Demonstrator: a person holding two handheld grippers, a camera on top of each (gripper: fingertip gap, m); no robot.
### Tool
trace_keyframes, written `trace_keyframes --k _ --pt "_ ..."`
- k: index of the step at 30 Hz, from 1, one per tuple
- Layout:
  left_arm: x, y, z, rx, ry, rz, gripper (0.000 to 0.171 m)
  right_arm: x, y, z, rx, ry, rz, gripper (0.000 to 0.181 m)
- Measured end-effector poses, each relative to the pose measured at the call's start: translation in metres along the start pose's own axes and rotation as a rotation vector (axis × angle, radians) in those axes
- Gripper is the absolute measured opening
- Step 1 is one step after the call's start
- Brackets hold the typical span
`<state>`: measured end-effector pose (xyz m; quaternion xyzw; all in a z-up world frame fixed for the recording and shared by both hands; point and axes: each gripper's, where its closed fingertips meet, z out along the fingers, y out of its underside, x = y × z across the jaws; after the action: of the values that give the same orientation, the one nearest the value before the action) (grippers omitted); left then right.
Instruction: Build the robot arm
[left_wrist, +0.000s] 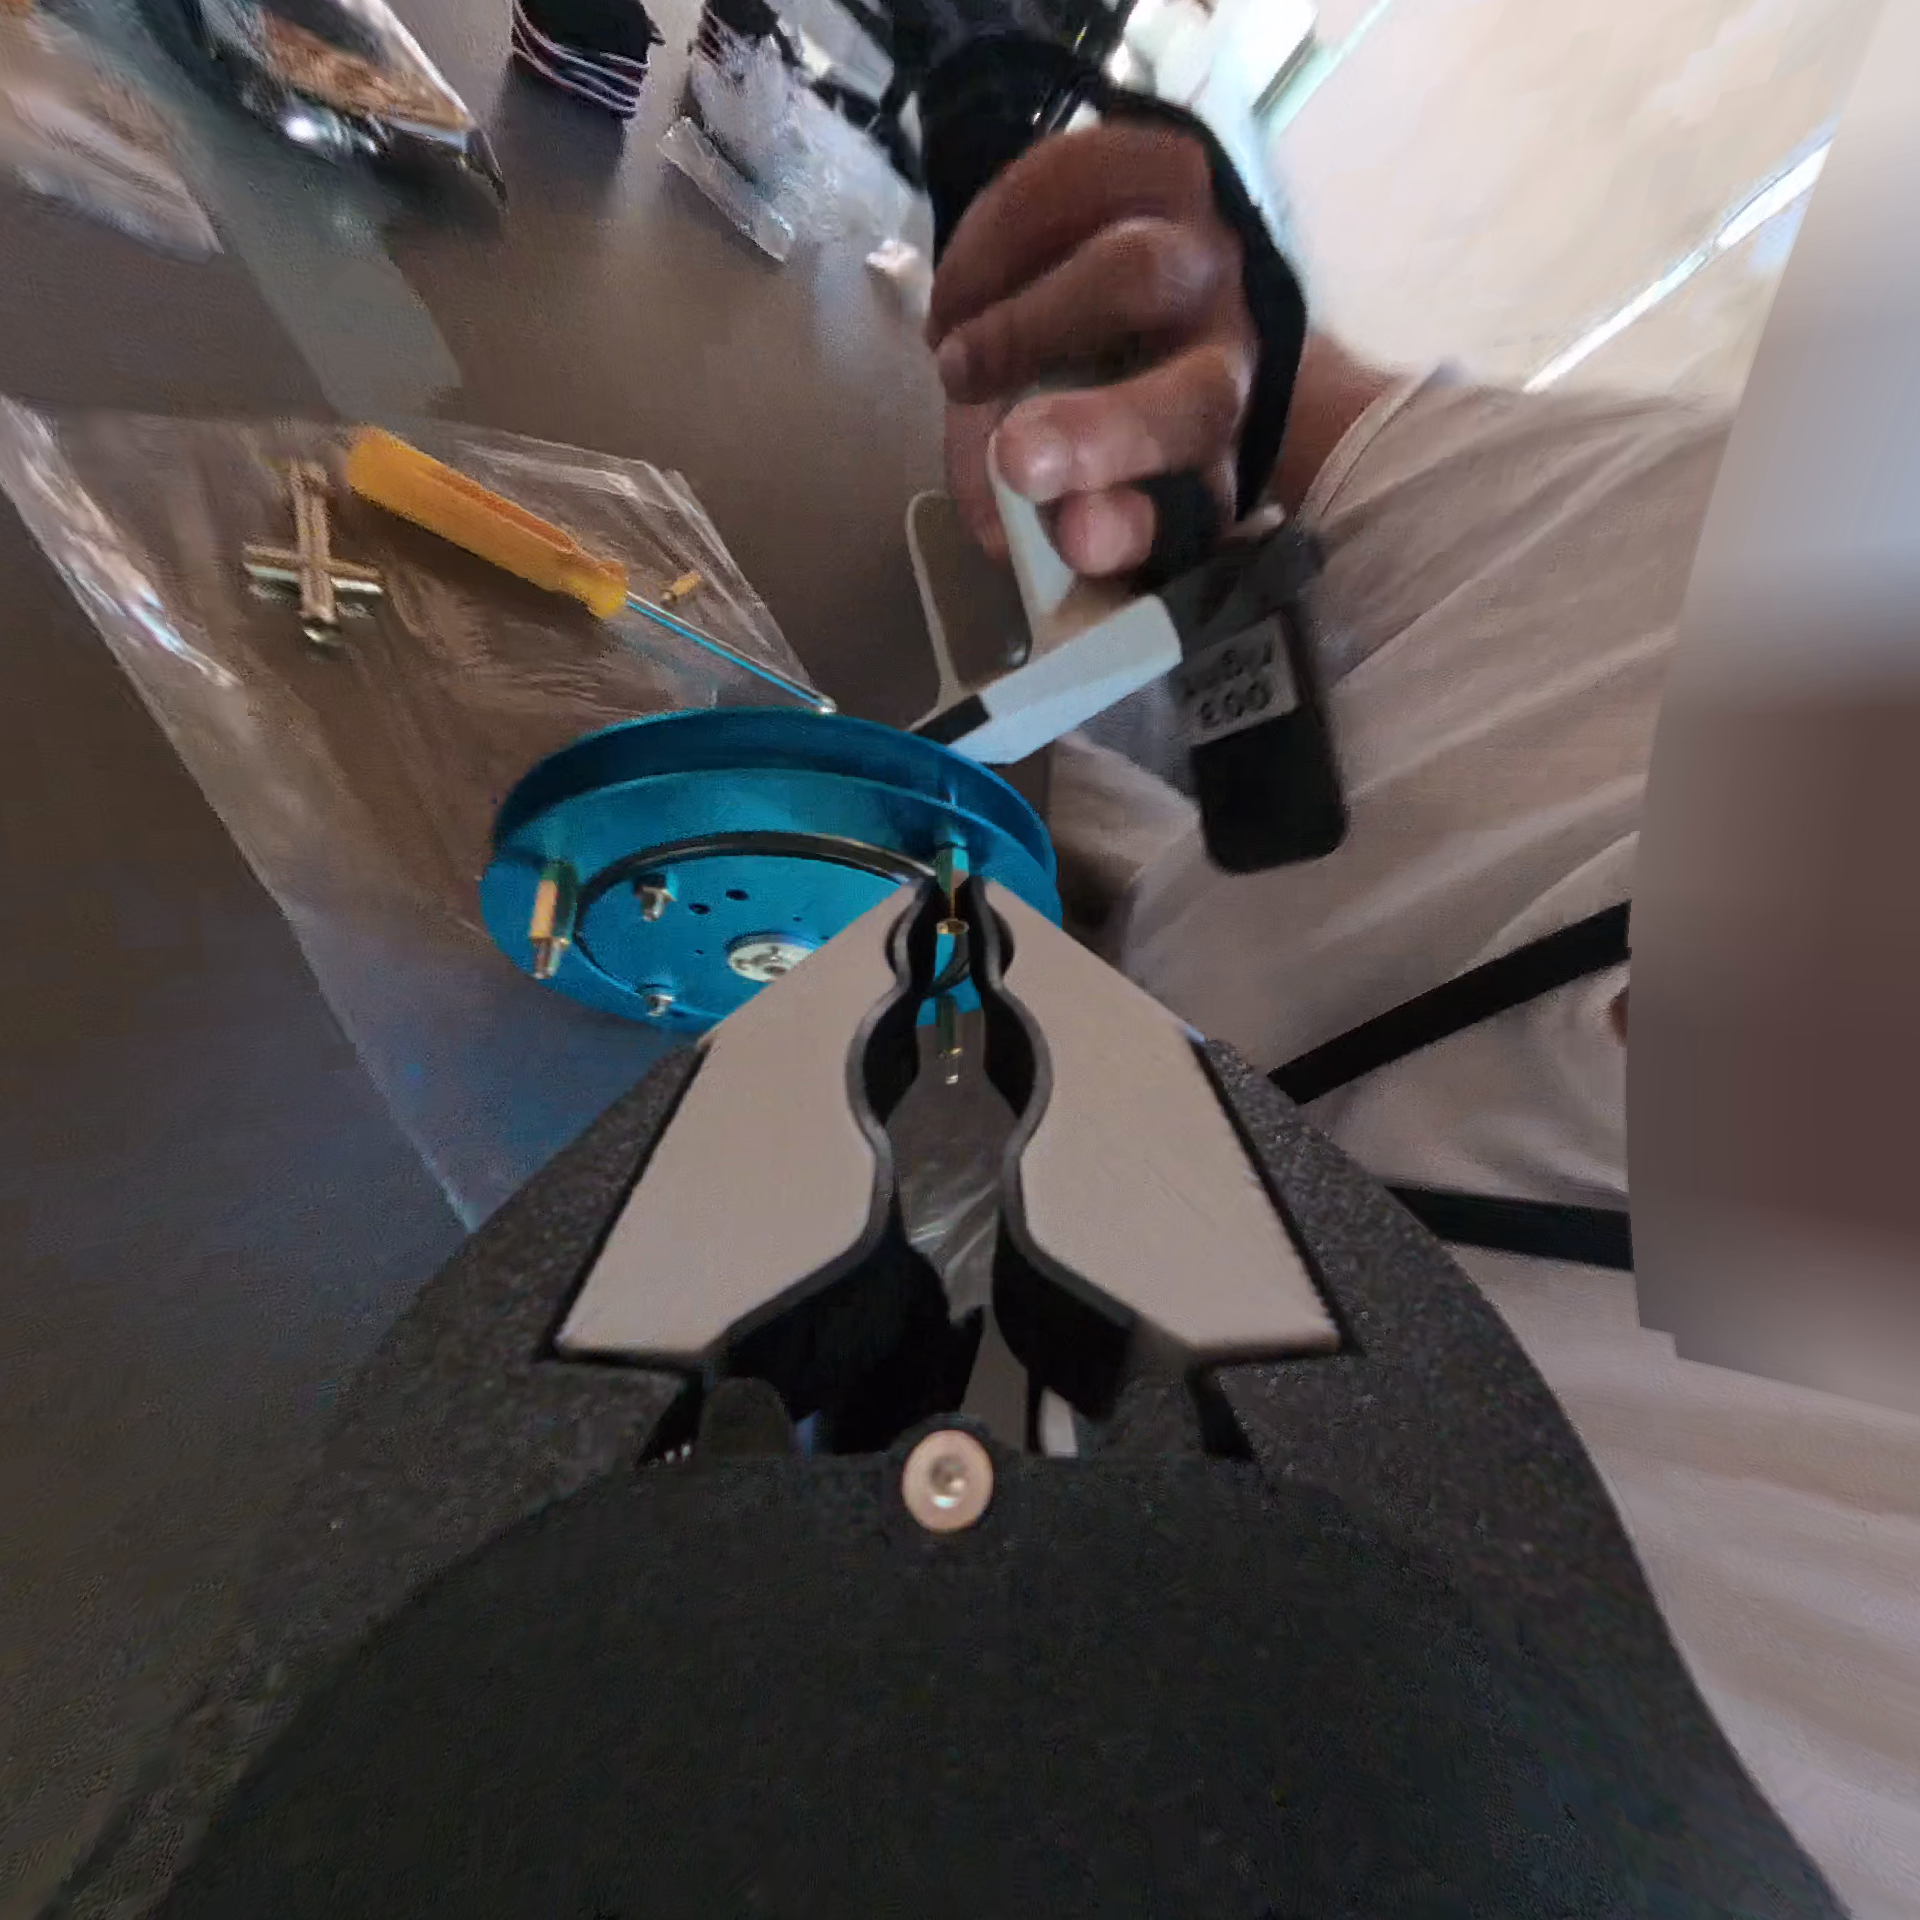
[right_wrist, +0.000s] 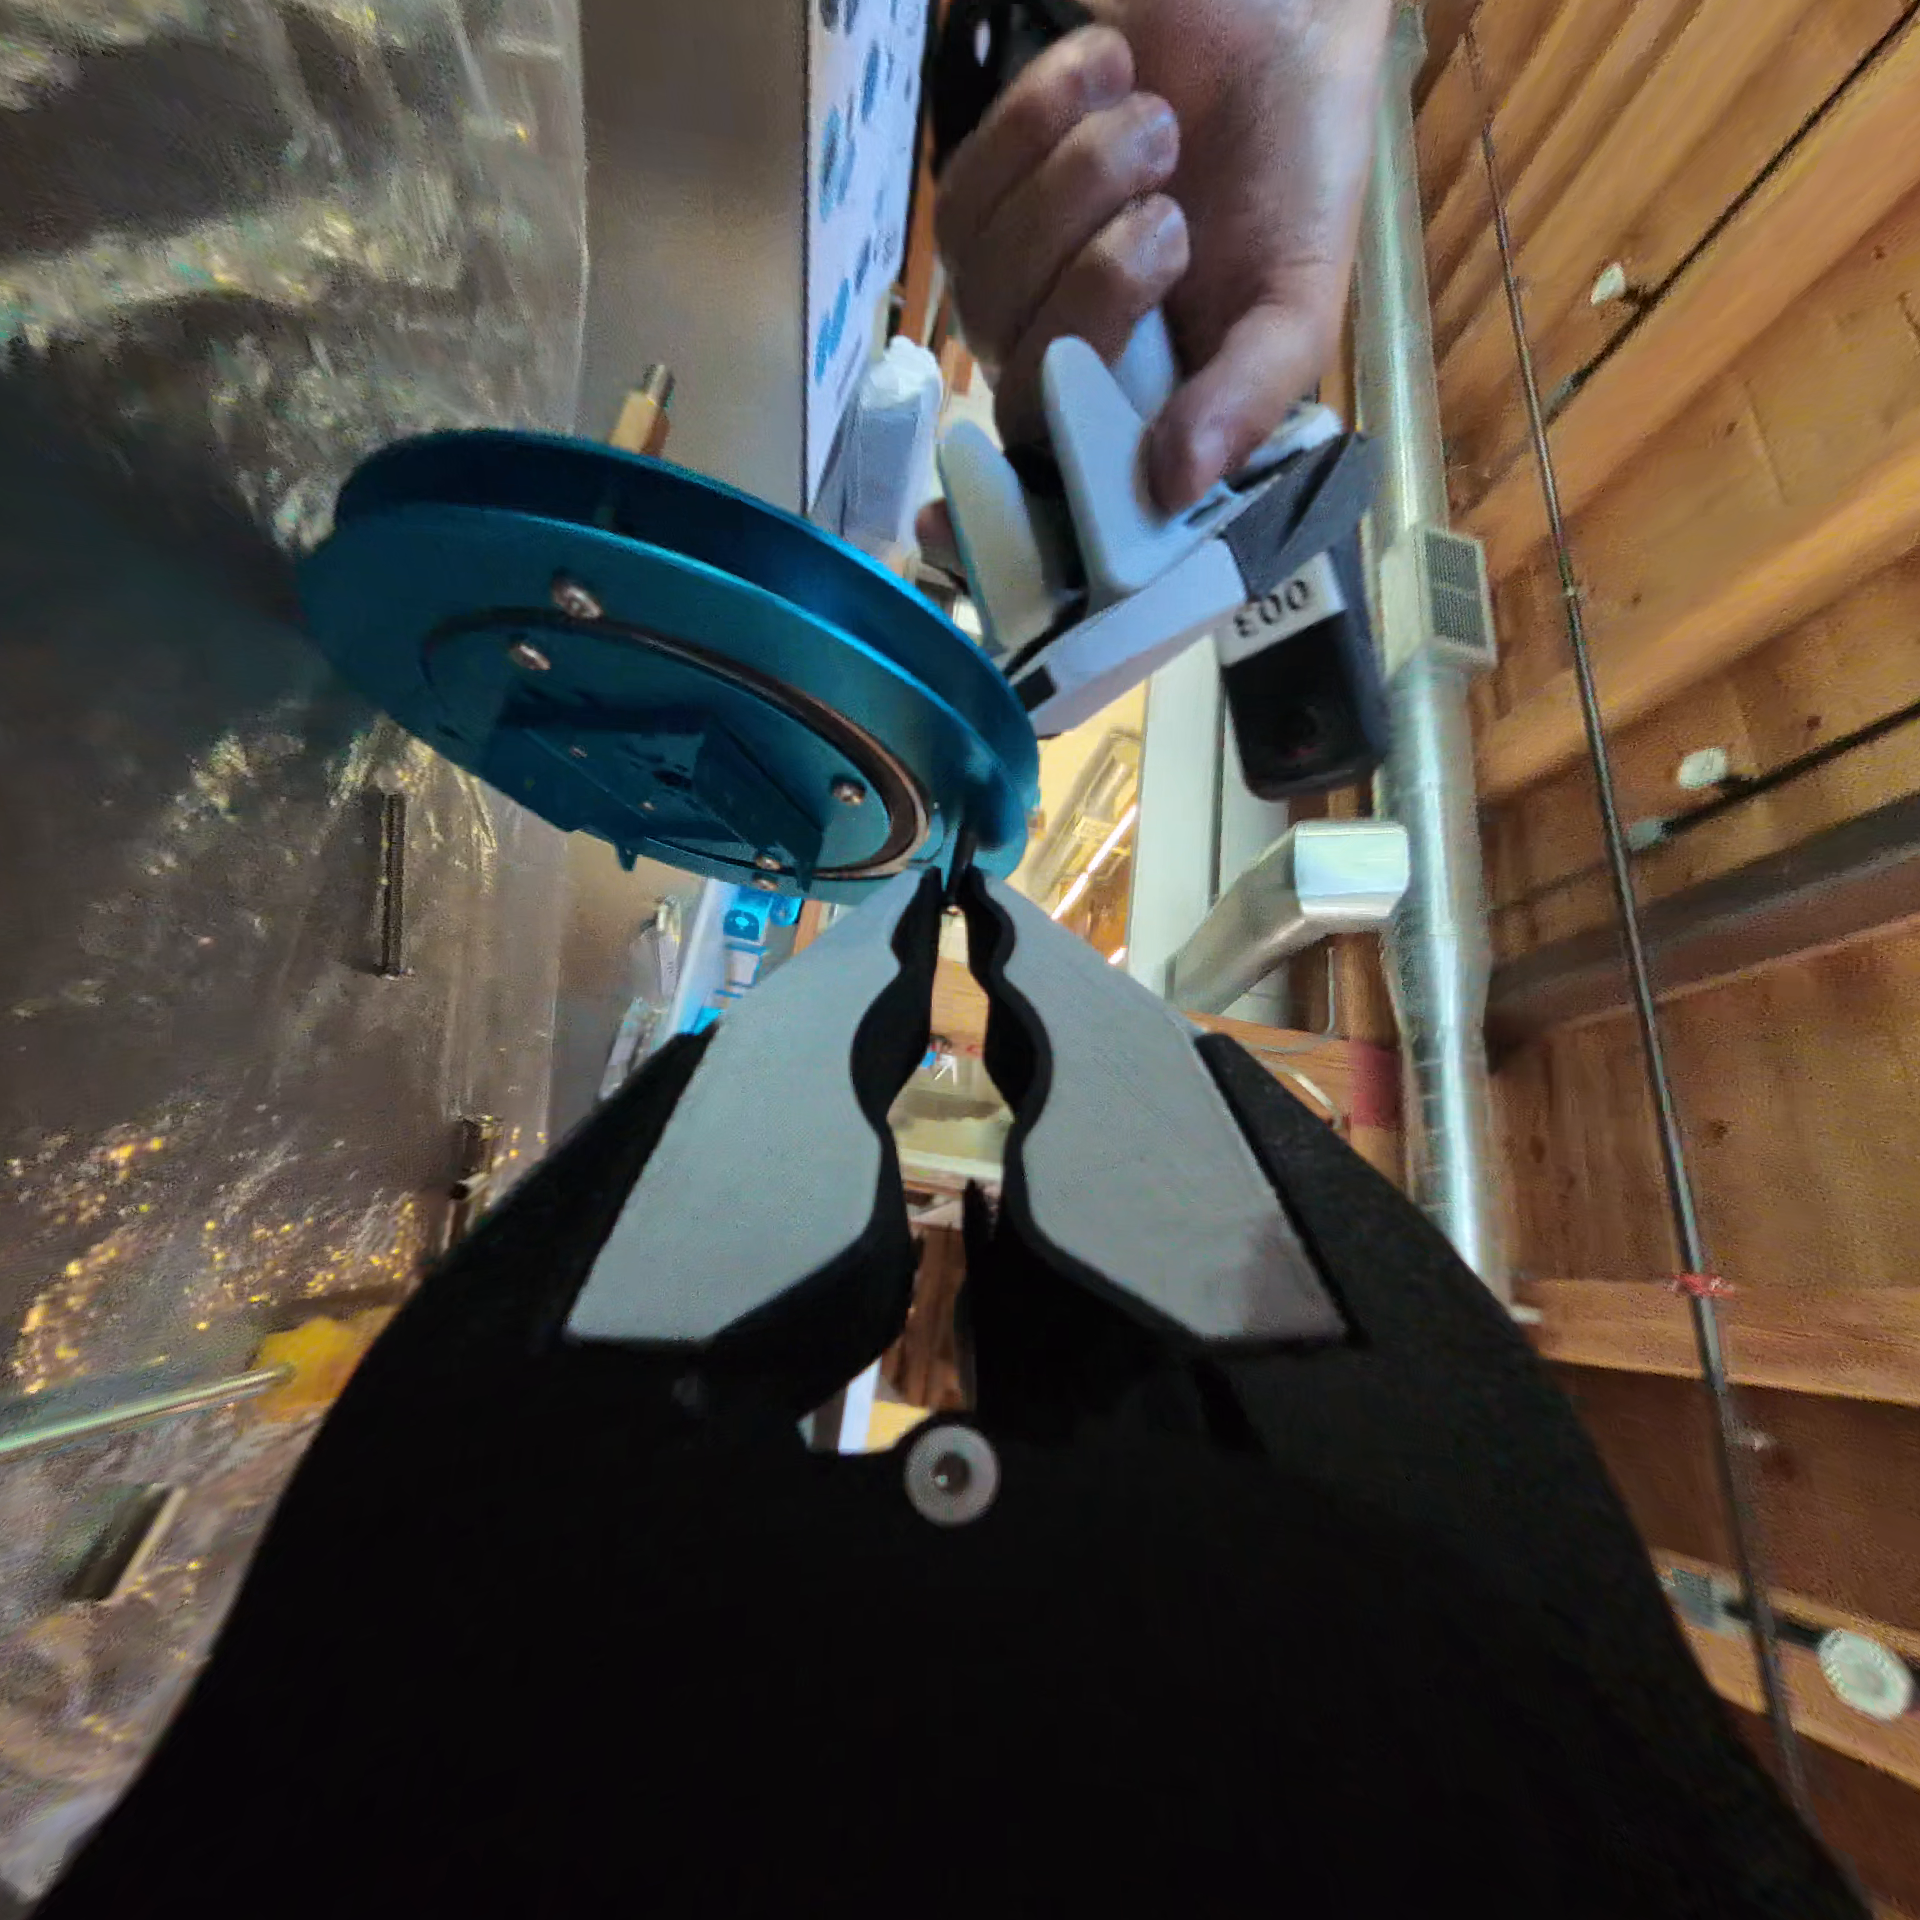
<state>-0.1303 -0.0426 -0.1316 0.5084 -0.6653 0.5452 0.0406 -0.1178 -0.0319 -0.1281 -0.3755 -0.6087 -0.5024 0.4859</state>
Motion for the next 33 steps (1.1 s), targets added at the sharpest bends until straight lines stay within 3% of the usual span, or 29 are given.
trace_keyframes --k 2,6,9,12,15,17,19,22,26,29,30,33 --pt "-0.003 -0.002 -0.001 0.024 0.001 0.014 0.004 0.0 0.005 0.003 -0.015 -0.067 0.185 0.004" --pt "-0.007 -0.003 -0.001 -0.005 -0.204 0.374 0.005 -0.004 0.008 0.002 0.05 -0.3 0.73 0.007" --pt "-0.015 -0.006 -0.005 -0.044 -0.46 0.767 0.005 -0.015 0.005 -0.005 0.119 -0.624 1.261 0.022" --pt "-0.018 -0.008 -0.008 -0.104 -0.706 1.207 0.004 -0.004 -0.007 -0.016 0.31 -1.003 1.846 0.032" --pt "-0.014 -0.008 -0.006 -0.155 -0.884 1.595 0.004 0.006 -0.007 -0.019 0.445 -1.297 2.165 0.029" --pt "-0.01 -0.008 -0.005 -0.169 -0.961 1.768 0.005 0.008 -0.006 -0.017 0.483 -1.363 2.229 0.022" --pt "-0.009 -0.008 -0.004 -0.171 -0.994 1.834 0.004 0.005 -0.007 -0.014 0.466 -1.392 2.225 0.01" --pt "-0.01 -0.009 -0.004 -0.183 -1.023 1.855 0.004 0.002 -0.007 -0.011 0.421 -1.389 2.165 0.002" --pt "-0.011 -0.009 -0.004 -0.199 -1.021 1.824 0.005 0.001 -0.011 -0.013 0.348 -1.311 1.952 0.003" --pt "-0.011 -0.01 -0.003 -0.212 -1.049 1.875 0.004 0.0 -0.018 -0.022 0.312 -1.405 1.883 0.015" --pt "-0.011 -0.01 -0.002 -0.215 -1.047 1.869 0.004 -0.004 -0.017 -0.02 0.282 -1.374 1.83 0.005" --pt "-0.015 -0.012 -0.006 -0.231 -1.019 1.78 0.004 -0.007 -0.008 -0.013 0.16 -1.252 1.71 0.004"
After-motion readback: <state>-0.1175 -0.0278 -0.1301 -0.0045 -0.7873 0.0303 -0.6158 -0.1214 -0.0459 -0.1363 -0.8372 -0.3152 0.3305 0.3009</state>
